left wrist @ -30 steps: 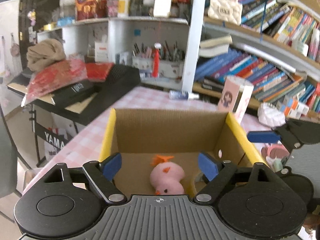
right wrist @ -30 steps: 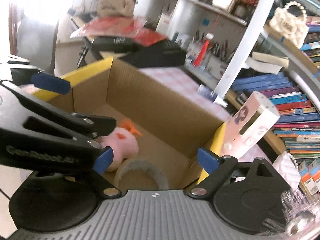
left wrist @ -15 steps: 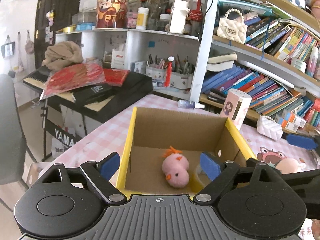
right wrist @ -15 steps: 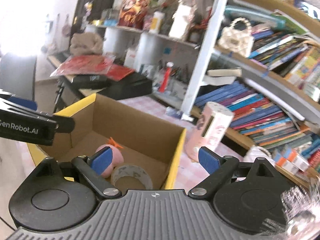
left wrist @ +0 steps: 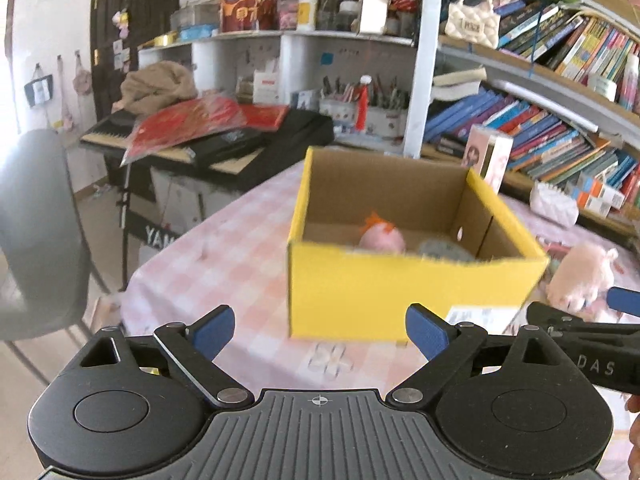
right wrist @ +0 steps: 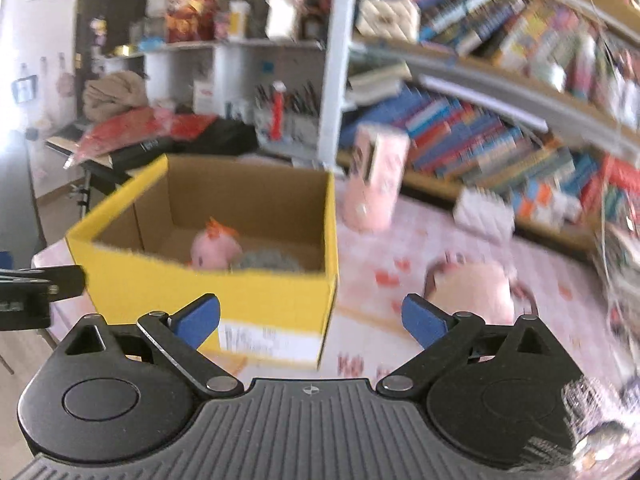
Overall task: Organize objects
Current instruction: 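Withdraw both tools from the box toward the pink pig and charger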
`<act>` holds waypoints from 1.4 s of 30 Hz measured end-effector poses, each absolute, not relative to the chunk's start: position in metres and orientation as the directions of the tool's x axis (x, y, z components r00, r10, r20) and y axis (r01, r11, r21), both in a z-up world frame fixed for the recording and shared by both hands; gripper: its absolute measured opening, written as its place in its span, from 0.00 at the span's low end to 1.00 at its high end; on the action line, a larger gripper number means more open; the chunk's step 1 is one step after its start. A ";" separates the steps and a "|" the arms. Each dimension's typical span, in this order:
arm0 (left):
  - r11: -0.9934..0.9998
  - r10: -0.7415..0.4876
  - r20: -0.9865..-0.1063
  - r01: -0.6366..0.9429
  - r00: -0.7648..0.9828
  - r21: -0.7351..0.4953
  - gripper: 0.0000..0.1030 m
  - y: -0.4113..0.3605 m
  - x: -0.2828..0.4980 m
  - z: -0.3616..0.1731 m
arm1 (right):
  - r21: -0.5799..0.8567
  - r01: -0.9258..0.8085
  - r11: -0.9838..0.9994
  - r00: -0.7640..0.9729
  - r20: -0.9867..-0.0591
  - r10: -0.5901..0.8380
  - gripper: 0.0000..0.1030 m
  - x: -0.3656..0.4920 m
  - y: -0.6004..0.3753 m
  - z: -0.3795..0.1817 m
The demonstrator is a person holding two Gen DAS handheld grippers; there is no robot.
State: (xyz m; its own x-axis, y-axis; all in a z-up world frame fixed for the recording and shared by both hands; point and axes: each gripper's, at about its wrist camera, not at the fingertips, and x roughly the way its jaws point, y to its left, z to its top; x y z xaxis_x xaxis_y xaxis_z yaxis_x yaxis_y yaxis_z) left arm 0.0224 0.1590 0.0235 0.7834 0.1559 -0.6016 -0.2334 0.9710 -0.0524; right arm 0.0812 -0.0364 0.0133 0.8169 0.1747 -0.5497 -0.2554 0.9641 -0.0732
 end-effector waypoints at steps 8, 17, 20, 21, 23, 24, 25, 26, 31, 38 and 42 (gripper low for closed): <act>0.969 0.177 -0.634 -0.244 0.753 -0.019 0.93 0.154 -0.007 0.013 | -0.079 -0.224 0.971 0.807 -0.574 0.140 0.95 0.046 -0.037 0.000; 0.980 0.147 -0.657 -0.199 0.739 -0.004 0.95 0.144 -0.032 0.004 | -0.096 -0.221 0.971 0.791 -0.600 0.120 0.98 0.011 -0.039 -0.009; 0.985 0.126 -0.667 -0.174 0.735 -0.006 0.95 0.140 -0.036 0.002 | -0.099 -0.203 0.974 0.784 -0.612 0.101 0.99 0.001 -0.044 -0.012; 0.987 0.118 -0.670 -0.164 0.733 -0.006 0.95 0.138 -0.038 0.001 | -0.099 -0.195 0.976 0.783 -0.615 0.094 1.00 -0.002 -0.046 -0.013; 0.990 0.102 -0.676 -0.142 0.729 -0.004 0.95 0.133 -0.039 -0.001 | -0.098 -0.174 0.980 0.780 -0.622 0.076 1.00 -0.007 -0.052 -0.016; 0.991 0.094 -0.679 -0.130 0.728 -0.003 0.95 0.130 -0.040 -0.001 | -0.098 -0.162 0.982 0.778 -0.625 0.066 1.00 -0.010 -0.055 -0.017; 0.993 0.085 -0.681 -0.117 0.727 0.000 0.95 0.127 -0.041 -0.002 | -0.097 -0.151 0.984 0.776 -0.628 0.057 1.00 -0.013 -0.057 -0.018; 0.994 0.078 -0.683 -0.105 0.727 0.001 0.95 0.125 -0.041 -0.003 | -0.097 -0.140 0.985 0.774 -0.631 0.048 1.00 -0.015 -0.060 -0.019; 0.999 0.036 -0.691 -0.050 0.722 0.000 0.95 0.111 -0.040 -0.005 | -0.099 -0.083 0.992 0.763 -0.646 0.000 1.00 -0.024 -0.075 -0.023; 1.000 -0.021 -0.705 0.026 0.709 -0.004 0.95 0.086 -0.032 -0.009 | -0.101 -0.005 0.995 0.751 -0.657 -0.063 1.00 -0.030 -0.102 -0.025; 0.998 -0.049 -0.709 0.065 0.704 -0.005 0.95 0.072 -0.024 -0.010 | -0.104 0.036 0.994 0.744 -0.661 -0.096 1.00 -0.030 -0.116 -0.025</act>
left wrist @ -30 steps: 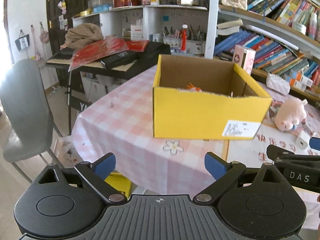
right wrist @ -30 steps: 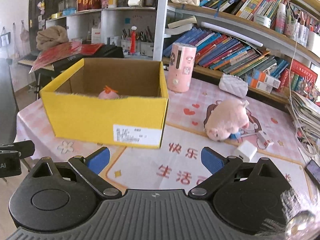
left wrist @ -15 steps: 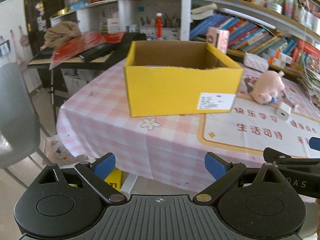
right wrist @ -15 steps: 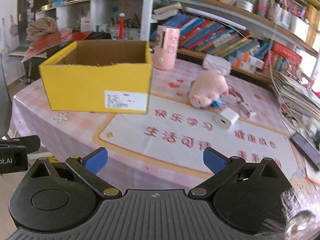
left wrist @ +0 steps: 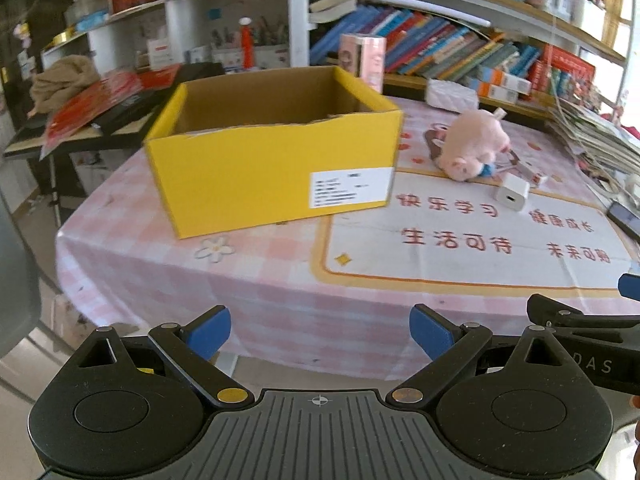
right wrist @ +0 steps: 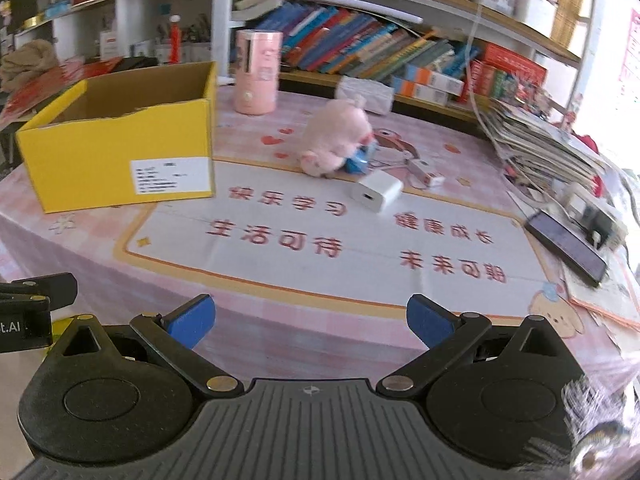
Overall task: Organize objects
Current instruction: 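Withdraw both tools from the box toward the pink pig and charger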
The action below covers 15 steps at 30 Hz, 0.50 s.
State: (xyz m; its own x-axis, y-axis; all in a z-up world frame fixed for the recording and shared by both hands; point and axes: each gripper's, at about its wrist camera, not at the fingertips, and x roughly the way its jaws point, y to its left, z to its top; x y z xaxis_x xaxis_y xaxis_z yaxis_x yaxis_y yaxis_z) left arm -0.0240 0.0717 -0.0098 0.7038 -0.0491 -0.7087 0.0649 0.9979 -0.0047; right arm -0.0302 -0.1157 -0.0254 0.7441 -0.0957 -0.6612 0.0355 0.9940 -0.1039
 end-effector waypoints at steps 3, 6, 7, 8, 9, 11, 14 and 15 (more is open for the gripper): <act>0.996 -0.066 -0.711 0.092 0.700 -0.002 0.95 0.059 -0.017 -0.010 | -0.103 0.064 0.993 0.740 -0.663 -0.116 1.00 -0.028 -0.127 -0.026; 0.994 -0.082 -0.716 0.113 0.693 -0.004 0.95 0.046 -0.009 -0.011 | -0.105 0.084 0.991 0.734 -0.666 -0.132 1.00 -0.024 -0.139 -0.027; 0.992 -0.088 -0.719 0.123 0.690 -0.004 0.95 0.041 -0.005 -0.012 | -0.105 0.091 0.990 0.732 -0.667 -0.138 1.00 -0.023 -0.143 -0.027; 0.991 -0.093 -0.721 0.131 0.687 -0.003 0.95 0.037 -0.003 -0.012 | -0.104 0.100 0.990 0.730 -0.669 -0.144 1.00 -0.021 -0.148 -0.027; 0.990 -0.097 -0.722 0.139 0.686 -0.001 0.95 0.033 0.000 -0.012 | -0.102 0.107 0.989 0.727 -0.670 -0.148 1.00 -0.018 -0.152 -0.027; 0.989 -0.103 -0.723 0.149 0.683 0.000 0.95 0.024 0.006 -0.012 | -0.098 0.121 0.988 0.721 -0.676 -0.155 1.00 -0.012 -0.161 -0.027; 0.988 -0.108 -0.726 0.155 0.679 -0.003 0.95 0.013 0.016 -0.013 | -0.101 0.127 0.987 0.715 -0.680 -0.162 1.00 -0.002 -0.172 -0.028; 0.988 -0.109 -0.727 0.157 0.678 -0.002 0.95 0.009 0.020 -0.013 | -0.101 0.129 0.987 0.714 -0.681 -0.163 1.00 0.001 -0.176 -0.028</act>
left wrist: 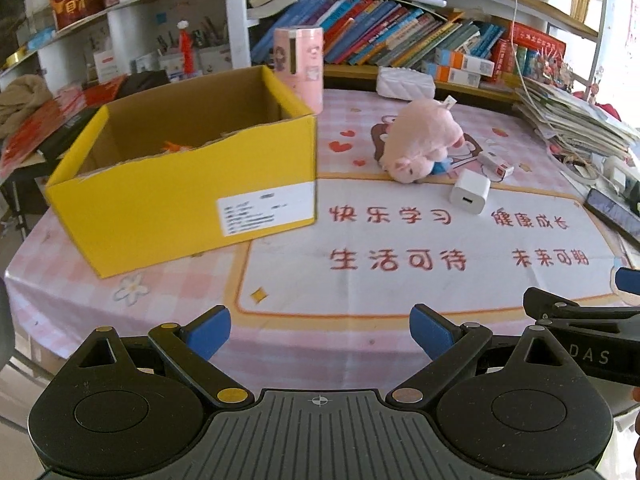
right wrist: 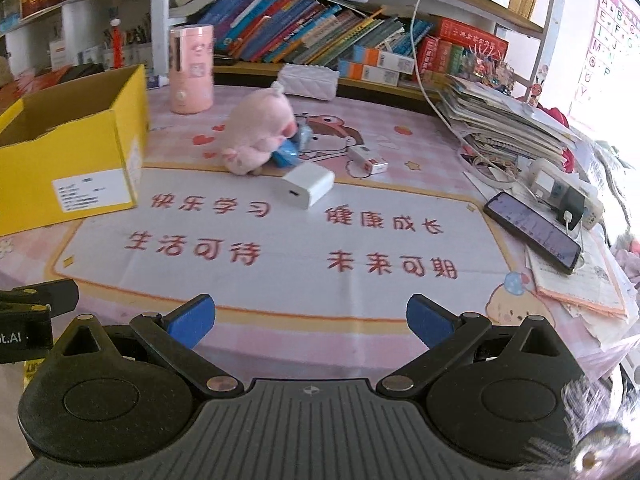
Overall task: Organize objects
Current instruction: 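Withdraw both tools from the box toward the pink pig and charger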
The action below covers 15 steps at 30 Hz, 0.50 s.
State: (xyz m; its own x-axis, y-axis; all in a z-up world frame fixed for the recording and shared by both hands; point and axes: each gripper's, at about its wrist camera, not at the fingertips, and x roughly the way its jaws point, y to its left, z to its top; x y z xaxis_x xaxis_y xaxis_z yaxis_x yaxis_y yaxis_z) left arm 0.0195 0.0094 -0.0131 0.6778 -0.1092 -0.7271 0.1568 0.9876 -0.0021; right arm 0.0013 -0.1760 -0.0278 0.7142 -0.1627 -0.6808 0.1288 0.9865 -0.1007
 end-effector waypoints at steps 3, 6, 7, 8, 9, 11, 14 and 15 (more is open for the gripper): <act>0.987 -0.112 -0.730 0.160 0.675 -0.003 0.95 -0.001 0.029 -0.014 | -0.100 0.128 0.987 0.709 -0.687 -0.162 1.00 0.013 -0.186 -0.028; 0.988 -0.112 -0.729 0.156 0.676 -0.007 0.95 -0.008 0.039 -0.013 | -0.099 0.117 0.988 0.708 -0.689 -0.153 1.00 0.025 -0.193 -0.028; 0.988 -0.112 -0.726 0.154 0.679 -0.008 0.95 -0.011 0.043 -0.013 | -0.099 0.111 0.989 0.709 -0.689 -0.148 1.00 0.030 -0.195 -0.028; 0.988 -0.113 -0.723 0.154 0.682 -0.010 0.95 -0.013 0.045 -0.012 | -0.099 0.105 0.990 0.710 -0.689 -0.144 1.00 0.034 -0.196 -0.027; 0.988 -0.115 -0.720 0.154 0.685 -0.011 0.95 -0.015 0.048 -0.012 | -0.098 0.100 0.990 0.711 -0.689 -0.140 1.00 0.038 -0.198 -0.027; 0.988 -0.119 -0.713 0.157 0.691 -0.013 0.95 -0.021 0.055 -0.011 | -0.097 0.091 0.991 0.713 -0.688 -0.133 1.00 0.047 -0.203 -0.026; 0.987 -0.127 -0.704 0.161 0.699 -0.018 0.95 -0.030 0.064 -0.011 | -0.092 0.082 0.992 0.719 -0.684 -0.123 1.00 0.061 -0.211 -0.024; 0.987 -0.129 -0.700 0.161 0.703 -0.020 0.95 -0.034 0.068 -0.010 | -0.090 0.080 0.993 0.721 -0.683 -0.120 1.00 0.065 -0.214 -0.024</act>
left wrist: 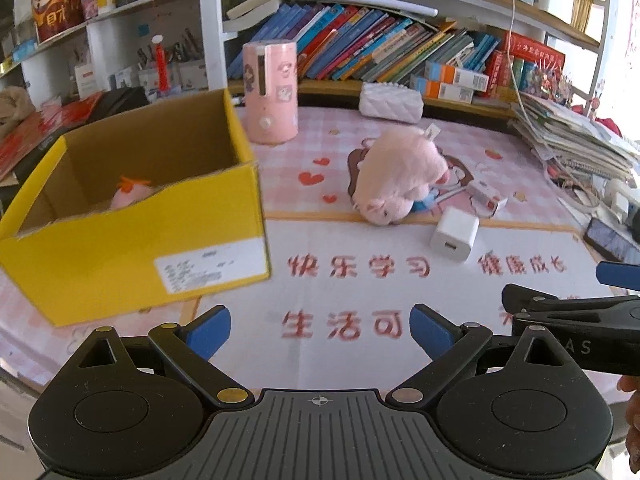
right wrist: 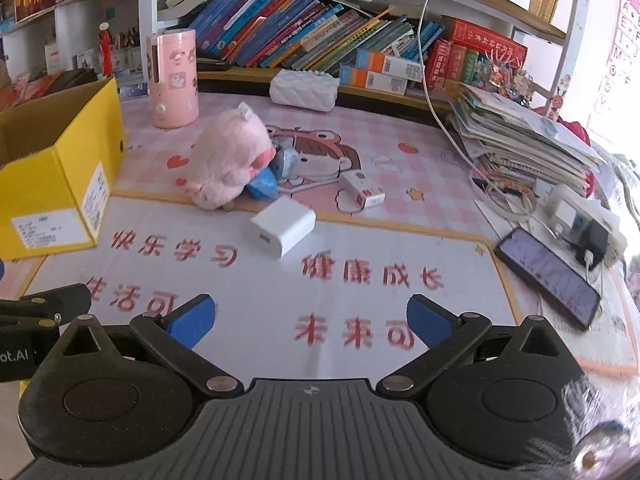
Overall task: Organize objects
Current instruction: 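Withdraw both tools from the box toward the pink pig and charger, then grasp the pink pig with the left tool while the right tool grasps the white charger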
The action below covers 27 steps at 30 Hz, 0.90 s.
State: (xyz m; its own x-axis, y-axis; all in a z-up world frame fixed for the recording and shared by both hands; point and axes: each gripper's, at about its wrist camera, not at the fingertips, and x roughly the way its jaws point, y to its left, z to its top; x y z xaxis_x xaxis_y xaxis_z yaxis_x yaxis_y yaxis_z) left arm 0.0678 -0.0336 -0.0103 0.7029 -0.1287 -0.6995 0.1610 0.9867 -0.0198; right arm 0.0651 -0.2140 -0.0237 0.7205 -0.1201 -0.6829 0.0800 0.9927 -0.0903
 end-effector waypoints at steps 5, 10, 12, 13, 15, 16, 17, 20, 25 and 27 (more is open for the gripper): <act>0.988 -0.125 -0.687 0.150 0.715 -0.024 0.95 -0.047 0.083 -0.009 | -0.062 0.055 0.997 0.734 -0.674 -0.082 1.00 0.085 -0.229 -0.020; 0.990 -0.120 -0.687 0.137 0.717 -0.030 0.95 -0.061 0.095 -0.009 | -0.050 0.039 0.998 0.740 -0.669 -0.062 0.98 0.103 -0.243 -0.018; 0.990 -0.118 -0.688 0.135 0.716 -0.030 0.95 -0.066 0.099 -0.009 | -0.049 0.034 0.998 0.742 -0.668 -0.058 0.98 0.109 -0.248 -0.018; 0.990 -0.118 -0.690 0.135 0.714 -0.029 0.95 -0.069 0.102 -0.009 | -0.049 0.032 0.998 0.743 -0.667 -0.057 0.98 0.112 -0.250 -0.018; 0.991 -0.113 -0.693 0.134 0.712 -0.024 0.95 -0.073 0.105 -0.010 | -0.046 0.030 0.998 0.743 -0.667 -0.053 0.98 0.117 -0.255 -0.019; 0.991 -0.105 -0.695 0.132 0.711 -0.015 0.95 -0.076 0.107 -0.010 | -0.043 0.030 0.999 0.743 -0.667 -0.051 0.98 0.120 -0.257 -0.019; 0.991 -0.098 -0.697 0.130 0.711 -0.006 0.95 -0.079 0.108 -0.010 | -0.041 0.030 0.999 0.744 -0.667 -0.050 0.97 0.121 -0.259 -0.019; 0.991 -0.090 -0.694 0.133 0.714 0.009 0.95 -0.085 0.113 -0.008 | -0.029 0.027 0.999 0.746 -0.664 -0.039 0.95 0.128 -0.265 -0.018; 0.990 -0.091 -0.670 0.139 0.737 0.019 0.93 -0.094 0.120 -0.004 | 0.015 0.007 1.000 0.746 -0.666 0.005 0.70 0.139 -0.275 -0.019; 0.990 -0.087 -0.664 0.141 0.742 0.028 0.93 -0.098 0.124 -0.003 | 0.062 0.000 0.998 0.737 -0.675 0.042 0.58 0.144 -0.280 -0.020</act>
State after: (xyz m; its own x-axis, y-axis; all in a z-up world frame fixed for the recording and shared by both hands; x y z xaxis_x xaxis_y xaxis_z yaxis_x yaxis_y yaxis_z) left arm 0.1239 -0.0983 -0.0033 0.7425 -0.0868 -0.6642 0.1406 0.9897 0.0279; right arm 0.1437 -0.2803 -0.0196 0.7368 0.0418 -0.6748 0.0002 0.9981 0.0621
